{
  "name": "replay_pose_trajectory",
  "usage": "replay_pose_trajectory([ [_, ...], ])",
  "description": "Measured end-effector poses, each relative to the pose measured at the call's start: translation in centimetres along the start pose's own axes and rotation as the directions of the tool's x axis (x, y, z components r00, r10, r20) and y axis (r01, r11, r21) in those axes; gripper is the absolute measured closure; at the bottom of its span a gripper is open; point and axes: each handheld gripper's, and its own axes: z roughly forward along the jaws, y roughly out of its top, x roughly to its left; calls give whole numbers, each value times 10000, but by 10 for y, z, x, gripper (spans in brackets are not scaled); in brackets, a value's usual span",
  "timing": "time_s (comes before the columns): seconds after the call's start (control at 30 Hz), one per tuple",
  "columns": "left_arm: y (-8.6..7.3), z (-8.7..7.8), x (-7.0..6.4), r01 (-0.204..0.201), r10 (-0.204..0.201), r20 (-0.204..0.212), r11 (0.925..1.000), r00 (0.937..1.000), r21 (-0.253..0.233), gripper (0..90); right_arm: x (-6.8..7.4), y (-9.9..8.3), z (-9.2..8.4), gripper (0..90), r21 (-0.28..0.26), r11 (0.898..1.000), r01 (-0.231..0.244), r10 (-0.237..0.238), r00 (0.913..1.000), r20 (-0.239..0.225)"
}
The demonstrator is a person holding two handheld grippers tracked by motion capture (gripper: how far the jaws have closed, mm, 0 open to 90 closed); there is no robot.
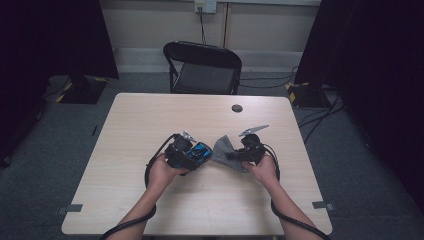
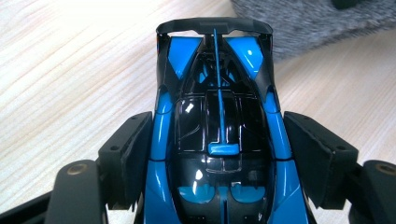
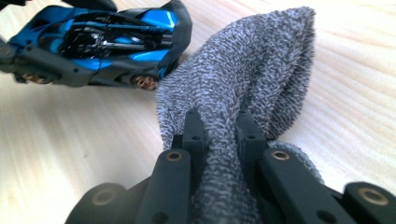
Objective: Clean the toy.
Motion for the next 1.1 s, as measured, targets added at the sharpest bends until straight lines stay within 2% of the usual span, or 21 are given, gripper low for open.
replay_pose_trajectory([
  [0.1,2,-4,-4,-104,105,57,9998,9999,-141,270,-1,0,-4,790,-161,9998,-114,115,9999,100],
  [0.2,6,-11,-11,-403,408,166,9988,9990,-286,269,-7,3,-9,790,-410,9986,-334,354,9982,485],
  [0.3,10,-17,-19,-592,607,302,9971,9977,-470,269,-16,6,-15,790,-813,9937,-769,844,9920,933],
  [0.37,14,-20,-23,-723,745,400,9958,9964,-556,269,-19,9,-17,790,-1054,9904,-890,995,9901,991],
  [0.6,19,-21,-35,-974,1016,602,9929,9930,-688,270,-16,22,-12,789,-1268,9880,-880,969,9931,656],
  [0.67,20,-20,-36,-1029,1073,614,9922,9923,-706,269,-15,23,-10,789,-1300,9873,-914,978,9942,436],
  [0.87,18,-14,-34,-951,989,600,9935,9933,-630,270,-11,24,-6,789,-1199,9894,-820,830,9965,29],
  [1.1,15,-12,-28,-786,819,549,9951,9951,-597,269,-12,19,-5,789,-1107,9899,-889,877,9960,-157],
])
